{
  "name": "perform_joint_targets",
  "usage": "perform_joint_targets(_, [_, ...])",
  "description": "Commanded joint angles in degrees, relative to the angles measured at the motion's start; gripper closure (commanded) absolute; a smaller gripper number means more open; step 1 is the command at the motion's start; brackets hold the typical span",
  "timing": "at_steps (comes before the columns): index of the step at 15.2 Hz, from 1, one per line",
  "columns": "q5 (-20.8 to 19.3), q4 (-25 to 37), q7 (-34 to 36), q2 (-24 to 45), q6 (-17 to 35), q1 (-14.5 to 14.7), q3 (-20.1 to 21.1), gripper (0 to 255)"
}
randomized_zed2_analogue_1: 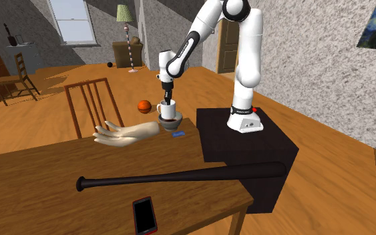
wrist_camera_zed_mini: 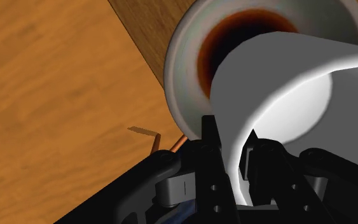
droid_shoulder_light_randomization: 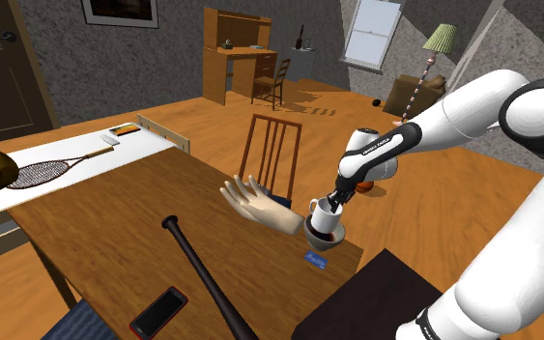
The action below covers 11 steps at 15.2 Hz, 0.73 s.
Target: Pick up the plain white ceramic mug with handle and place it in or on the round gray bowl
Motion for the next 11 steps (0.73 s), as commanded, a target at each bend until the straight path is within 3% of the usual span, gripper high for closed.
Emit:
perform_joint_targets(1, [0.00,0.01,0.00,-0.01,0.01,0.00,0.00,255])
perform_joint_targets(2, [0.00,0.00,0.01,-0.01,0.01,0.00,0.00,0])
perform_joint_targets(7, [0.00,0.00,0.01,-0.01,0.02,0.00,0.00,0])
perform_joint_targets(11, [-1.35,1.36,0.98,-6.43,-7.71,0.07,-0.18,0])
